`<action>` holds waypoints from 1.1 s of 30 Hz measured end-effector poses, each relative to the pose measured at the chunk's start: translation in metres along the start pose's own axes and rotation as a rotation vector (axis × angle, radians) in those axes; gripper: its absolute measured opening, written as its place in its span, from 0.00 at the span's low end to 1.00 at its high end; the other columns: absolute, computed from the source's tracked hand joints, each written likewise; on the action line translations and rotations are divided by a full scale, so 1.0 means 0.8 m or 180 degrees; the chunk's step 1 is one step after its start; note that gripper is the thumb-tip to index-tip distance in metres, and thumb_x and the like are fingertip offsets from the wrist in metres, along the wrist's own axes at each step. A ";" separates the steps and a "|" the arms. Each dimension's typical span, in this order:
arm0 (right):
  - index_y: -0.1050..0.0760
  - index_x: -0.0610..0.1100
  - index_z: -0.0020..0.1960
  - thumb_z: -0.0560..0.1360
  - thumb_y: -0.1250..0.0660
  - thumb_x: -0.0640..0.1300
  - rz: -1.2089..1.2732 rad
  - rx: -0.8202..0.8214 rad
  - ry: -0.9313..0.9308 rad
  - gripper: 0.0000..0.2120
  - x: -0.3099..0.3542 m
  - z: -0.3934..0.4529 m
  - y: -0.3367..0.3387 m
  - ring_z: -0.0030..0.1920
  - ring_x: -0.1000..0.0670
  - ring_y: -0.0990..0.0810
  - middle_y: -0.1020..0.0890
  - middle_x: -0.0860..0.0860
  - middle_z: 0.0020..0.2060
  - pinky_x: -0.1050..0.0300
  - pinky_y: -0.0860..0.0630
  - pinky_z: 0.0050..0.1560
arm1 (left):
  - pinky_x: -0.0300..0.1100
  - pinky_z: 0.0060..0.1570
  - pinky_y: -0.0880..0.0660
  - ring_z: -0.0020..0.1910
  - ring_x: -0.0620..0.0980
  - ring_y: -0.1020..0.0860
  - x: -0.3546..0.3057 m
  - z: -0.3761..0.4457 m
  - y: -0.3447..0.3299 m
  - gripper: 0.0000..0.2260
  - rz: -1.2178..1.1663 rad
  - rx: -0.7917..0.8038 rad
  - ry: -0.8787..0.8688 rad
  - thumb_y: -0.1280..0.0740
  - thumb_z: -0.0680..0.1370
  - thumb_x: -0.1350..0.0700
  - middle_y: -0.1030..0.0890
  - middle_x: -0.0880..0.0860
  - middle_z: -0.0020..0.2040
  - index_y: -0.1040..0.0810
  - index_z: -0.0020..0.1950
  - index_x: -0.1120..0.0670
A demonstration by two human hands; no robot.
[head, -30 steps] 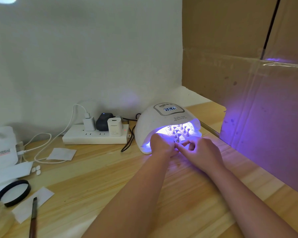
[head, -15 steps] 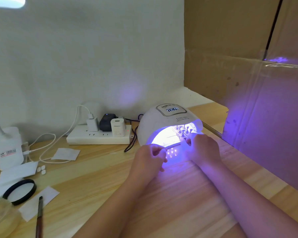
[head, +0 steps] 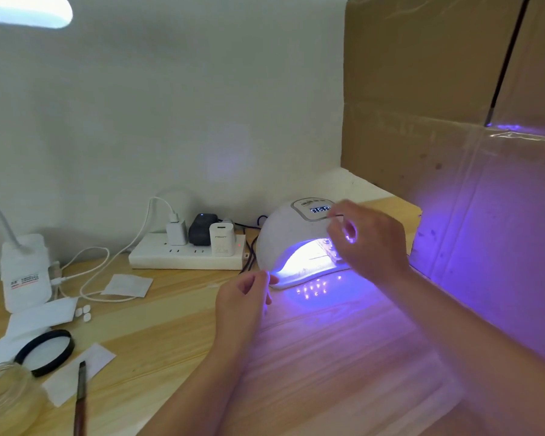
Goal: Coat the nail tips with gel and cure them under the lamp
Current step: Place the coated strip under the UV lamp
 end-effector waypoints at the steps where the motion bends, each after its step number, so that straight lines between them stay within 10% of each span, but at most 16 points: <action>1: 0.22 0.48 0.52 0.74 0.42 0.44 -0.0071 0.0320 -0.0281 0.12 -0.007 0.014 -0.013 0.37 0.47 0.25 0.25 0.53 0.33 0.60 0.37 0.36 | 0.33 0.21 0.39 0.20 0.42 0.35 0.001 0.000 0.002 0.15 -0.0065 -0.0006 0.0009 0.37 0.75 0.58 0.30 0.44 0.22 0.20 0.29 0.52; 6: 0.32 0.57 0.67 0.79 0.49 0.45 -0.0450 0.1704 -0.0887 0.20 -0.034 0.046 -0.074 0.63 0.47 0.29 0.27 0.52 0.65 0.58 0.34 0.53 | 0.31 0.19 0.40 0.20 0.42 0.36 -0.001 -0.001 0.004 0.14 -0.0249 0.0006 0.0009 0.38 0.76 0.59 0.29 0.45 0.22 0.21 0.32 0.58; 15: 0.25 0.46 0.55 0.79 0.48 0.41 -0.1813 0.1966 -0.0014 0.13 -0.005 0.059 -0.085 0.55 0.46 0.24 0.22 0.49 0.55 0.59 0.37 0.44 | 0.32 0.19 0.40 0.19 0.42 0.36 -0.001 -0.002 0.005 0.16 -0.0501 0.0008 0.0041 0.39 0.78 0.59 0.31 0.46 0.22 0.20 0.31 0.53; 22: 0.27 0.44 0.59 0.78 0.47 0.41 -0.1657 0.2132 -0.0631 0.15 -0.006 0.054 -0.090 0.58 0.44 0.26 0.25 0.47 0.59 0.59 0.36 0.45 | 0.31 0.18 0.42 0.18 0.42 0.37 -0.003 -0.003 0.011 0.16 -0.0764 -0.0076 0.0113 0.40 0.78 0.59 0.31 0.46 0.21 0.21 0.32 0.54; 28: 0.32 0.46 0.66 0.79 0.45 0.47 0.0299 0.0620 -0.1256 0.17 0.035 0.032 -0.056 0.53 0.45 0.24 0.22 0.48 0.48 0.54 0.31 0.47 | 0.32 0.18 0.41 0.18 0.43 0.37 -0.002 -0.004 0.015 0.20 -0.0910 -0.0088 0.0240 0.40 0.78 0.57 0.31 0.47 0.21 0.21 0.26 0.52; 33: 0.26 0.49 0.39 0.77 0.40 0.45 0.2471 -0.0662 -0.1817 0.09 0.103 0.001 -0.039 0.26 0.59 0.34 0.33 0.58 0.21 0.65 0.37 0.31 | 0.32 0.18 0.41 0.17 0.43 0.37 -0.010 -0.010 0.020 0.21 -0.0974 -0.0117 0.0333 0.41 0.78 0.59 0.32 0.47 0.19 0.25 0.24 0.53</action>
Point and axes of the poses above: each hand's wrist, its own z-axis towards the middle knuckle, its own y-axis out of the back of the hand, x = y × z, the point moved 8 cm from there along z, towards the middle knuckle
